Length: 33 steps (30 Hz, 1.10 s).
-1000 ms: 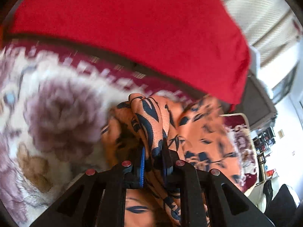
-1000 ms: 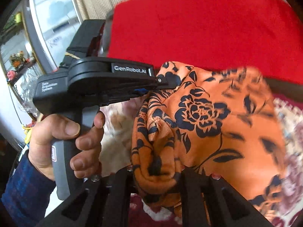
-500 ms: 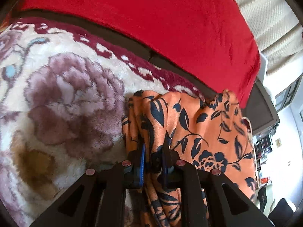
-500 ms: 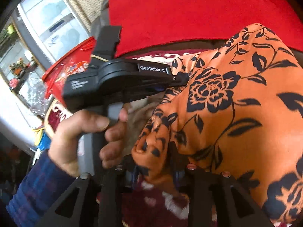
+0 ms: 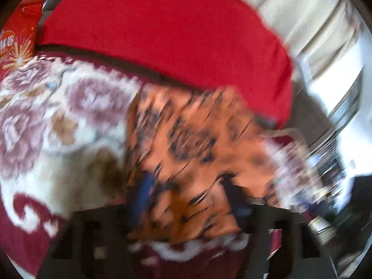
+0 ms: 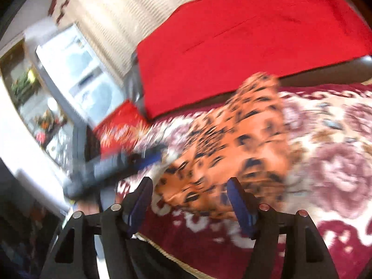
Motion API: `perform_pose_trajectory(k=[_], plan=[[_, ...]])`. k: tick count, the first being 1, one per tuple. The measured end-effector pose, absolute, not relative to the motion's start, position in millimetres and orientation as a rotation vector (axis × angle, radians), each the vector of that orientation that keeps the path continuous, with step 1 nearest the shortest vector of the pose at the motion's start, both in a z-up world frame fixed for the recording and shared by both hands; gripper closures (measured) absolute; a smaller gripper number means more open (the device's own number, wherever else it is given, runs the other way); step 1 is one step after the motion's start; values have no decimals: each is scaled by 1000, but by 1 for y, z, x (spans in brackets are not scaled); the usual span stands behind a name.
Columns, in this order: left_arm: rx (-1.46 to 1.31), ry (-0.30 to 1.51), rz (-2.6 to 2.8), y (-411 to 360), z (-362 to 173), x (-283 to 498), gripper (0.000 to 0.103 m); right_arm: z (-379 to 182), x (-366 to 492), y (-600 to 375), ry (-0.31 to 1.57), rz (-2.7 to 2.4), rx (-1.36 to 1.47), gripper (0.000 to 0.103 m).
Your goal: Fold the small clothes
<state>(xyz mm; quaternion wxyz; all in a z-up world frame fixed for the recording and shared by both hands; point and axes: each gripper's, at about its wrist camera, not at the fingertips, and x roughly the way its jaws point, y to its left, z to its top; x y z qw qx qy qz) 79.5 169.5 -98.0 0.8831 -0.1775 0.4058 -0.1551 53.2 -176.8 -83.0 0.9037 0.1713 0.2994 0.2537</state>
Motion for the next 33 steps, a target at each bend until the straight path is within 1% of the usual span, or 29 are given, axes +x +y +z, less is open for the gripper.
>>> perform_pose_trajectory(k=[1,3,4,9,15,20,21,22,23,24,25,26,28,29,30,31,32,33], plan=[[-327,904,-252,168,-113,84,98,-76,54,-181,612,519,369,33],[-408,921,-251,181,-128,85,98,-72,62,-201,608,475,393,33],[-431,916,-253,185,-127,84,98,-73,65,-208,618,461,413,33],[-407,909,-228,194,-122,79,97,-90,108,-239,719,467,538,33],[-414,906,-237,195,-129,79,97,-126,195,-235,875,512,695,32],[-396,907,-241,193,-132,81,96,-139,244,-233,949,561,841,32],[-401,908,-242,194,-133,82,96,-140,250,-228,965,593,857,38],[-408,909,-244,195,-134,82,96,-139,254,-224,964,596,832,49],[-414,909,-248,196,-135,83,95,-139,257,-219,965,567,769,68],[-415,909,-251,196,-135,83,94,-149,262,-219,1000,505,754,68],[-411,908,-251,195,-135,82,94,-166,267,-226,1042,450,808,69],[-402,906,-248,194,-134,81,94,-174,268,-230,1044,463,863,69],[-394,898,-245,194,-132,80,94,-175,264,-231,1016,489,881,69],[-396,898,-246,194,-132,80,94,-172,261,-230,1007,494,872,65],[-402,898,-243,195,-132,80,94,-171,257,-230,1002,491,891,54],[-410,897,-244,196,-133,79,94,-172,255,-232,999,481,919,52],[-413,896,-245,196,-133,78,94,-171,252,-234,993,483,940,47],[-413,896,-247,196,-133,78,94,-169,245,-235,990,499,941,38]])
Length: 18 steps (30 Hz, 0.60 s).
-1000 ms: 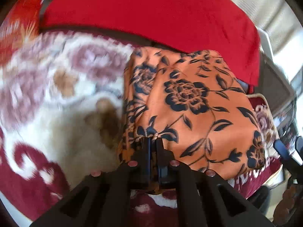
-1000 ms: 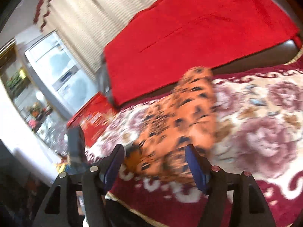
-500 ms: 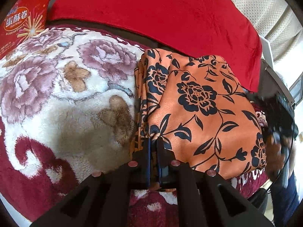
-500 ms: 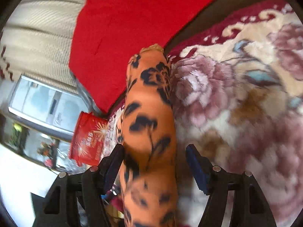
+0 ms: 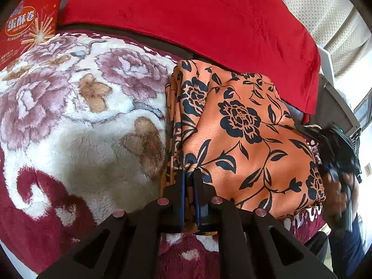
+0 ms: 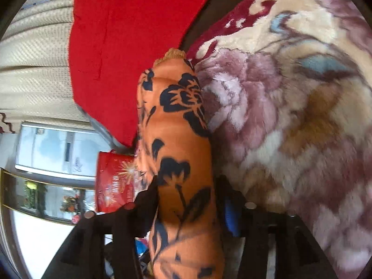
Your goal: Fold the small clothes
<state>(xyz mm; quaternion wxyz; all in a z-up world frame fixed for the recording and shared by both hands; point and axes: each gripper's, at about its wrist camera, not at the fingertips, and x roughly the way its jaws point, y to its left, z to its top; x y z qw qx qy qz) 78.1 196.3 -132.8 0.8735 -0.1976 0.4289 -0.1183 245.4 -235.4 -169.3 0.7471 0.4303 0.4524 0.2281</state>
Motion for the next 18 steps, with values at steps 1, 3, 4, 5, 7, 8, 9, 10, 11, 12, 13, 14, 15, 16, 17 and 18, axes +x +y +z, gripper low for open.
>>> perform_pose_trajectory(k=[1,3,4,5,7,8,9,10,11,12,13,14,15,16,17,18], plan=[[-412,897,-247,196,-133,79,94,-167,236,-236,987,517,933,32],[-414,898,-247,195,-134,80,94,-167,214,-237,984,534,929,24],[-414,898,-247,195,-134,80,94,-167,204,-237,986,553,930,24],[-414,897,-247,195,-134,80,94,-167,194,-236,993,577,933,24],[-416,895,-247,195,-134,80,94,-168,182,-229,1013,623,897,26],[-419,898,-247,196,-134,80,94,-168,179,-220,1025,634,825,45],[-426,903,-251,197,-135,81,94,-171,179,-209,1051,613,718,73],[-436,904,-254,199,-135,81,94,-182,182,-206,1083,567,679,75],[-440,897,-253,200,-133,79,94,-198,186,-211,1106,554,758,77],[-450,885,-247,201,-130,76,94,-204,187,-216,1103,567,828,78],[-480,871,-245,204,-126,72,94,-201,186,-215,1088,573,822,77],[-524,850,-256,208,-122,67,94,-197,183,-211,1074,571,789,76],[-573,824,-270,212,-117,63,93,-196,183,-208,1068,569,775,74],[-586,815,-269,214,-116,61,90,-197,183,-208,1065,575,798,72],[-566,828,-253,213,-117,62,90,-200,184,-210,1066,584,843,70],[-517,880,-208,211,-124,65,90,-203,184,-211,1064,593,876,69]])
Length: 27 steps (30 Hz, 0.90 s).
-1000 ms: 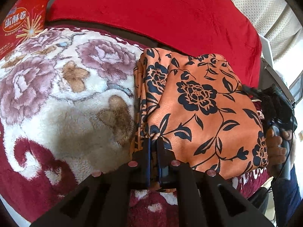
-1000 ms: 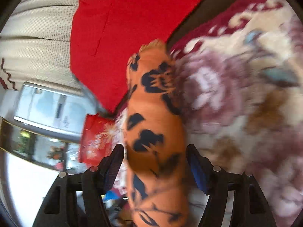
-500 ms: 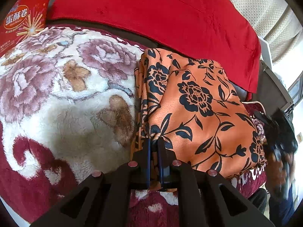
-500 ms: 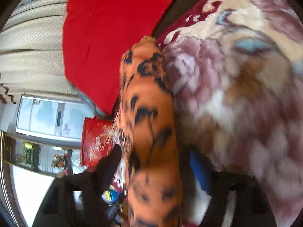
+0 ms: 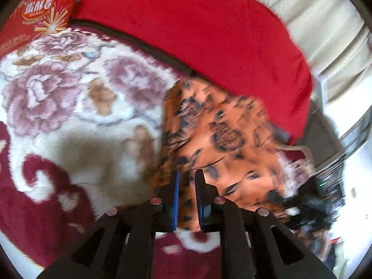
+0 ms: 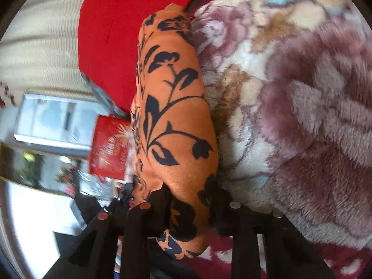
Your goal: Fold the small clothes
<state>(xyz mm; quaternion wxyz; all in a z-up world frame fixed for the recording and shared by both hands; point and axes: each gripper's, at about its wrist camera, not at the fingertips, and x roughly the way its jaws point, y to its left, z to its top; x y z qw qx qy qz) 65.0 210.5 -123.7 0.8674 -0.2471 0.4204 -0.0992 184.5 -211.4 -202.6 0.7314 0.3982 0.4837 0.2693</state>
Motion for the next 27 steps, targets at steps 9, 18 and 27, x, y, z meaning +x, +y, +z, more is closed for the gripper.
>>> perform_pose_trajectory(k=[9,18,27], plan=[[-557,911,-216,211,-103,78,72,-172,172,-221,1025,594,793,20],[-538,989,-232,198,-137,129,57,-147,214,-233,966,529,711,15],[-559,961,-223,200,-145,120,54,-135,233,-195,999,500,493,61]])
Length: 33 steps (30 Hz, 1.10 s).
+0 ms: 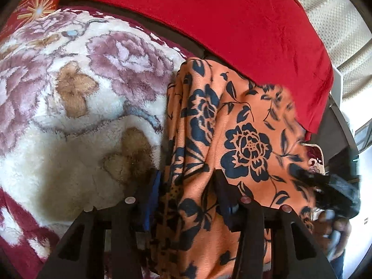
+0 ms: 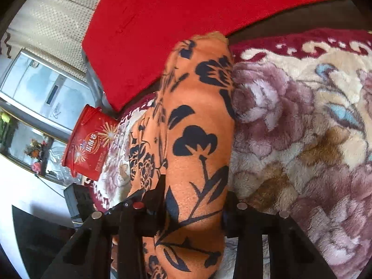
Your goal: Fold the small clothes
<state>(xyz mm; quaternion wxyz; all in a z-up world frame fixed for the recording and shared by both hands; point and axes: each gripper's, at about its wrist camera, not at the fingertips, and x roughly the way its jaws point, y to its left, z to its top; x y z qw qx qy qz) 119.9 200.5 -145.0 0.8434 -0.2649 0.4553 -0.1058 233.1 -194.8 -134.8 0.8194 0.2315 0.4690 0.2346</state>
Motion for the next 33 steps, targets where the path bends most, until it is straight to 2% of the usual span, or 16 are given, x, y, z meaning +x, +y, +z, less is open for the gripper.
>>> perform_pose_trajectory(k=[3,4,6,12,13,14,15,17,23,24,25,26,29,30,31,33], plan=[[-508,944,-200,193,-140,118,53,-164,240,-215,1025,495,663,46],[-485,938,-193,191,-138,117,53,-164,237,-218,1015,512,692,44],[-464,932,-184,188,-137,116,53,-155,233,-214,1008,532,673,33],[-452,933,-175,184,-134,116,51,-148,247,-202,1030,550,657,28],[-452,933,-173,184,-133,116,51,-155,252,-196,1076,555,627,32],[-447,934,-169,183,-132,116,51,-154,253,-189,1080,547,564,47],[-445,934,-172,182,-132,117,51,-145,250,-179,1071,533,467,56],[-445,925,-182,183,-126,110,52,-122,243,-163,1037,536,363,64],[-446,804,-267,165,-76,94,51,-46,216,-178,868,561,339,67],[-459,792,-280,163,-71,94,48,-47,215,-190,866,548,362,67],[-478,794,-290,161,-71,95,37,-56,213,-210,877,526,401,67],[-489,807,-294,158,-74,98,30,-71,216,-231,904,506,458,66],[-480,912,-296,140,-95,114,30,-146,234,-296,1030,406,739,44],[-485,932,-305,137,-100,116,30,-166,231,-312,1028,407,839,46],[-504,942,-314,134,-104,118,30,-172,226,-319,978,464,914,46],[-552,954,-312,137,-109,123,30,-165,218,-325,923,491,919,33]])
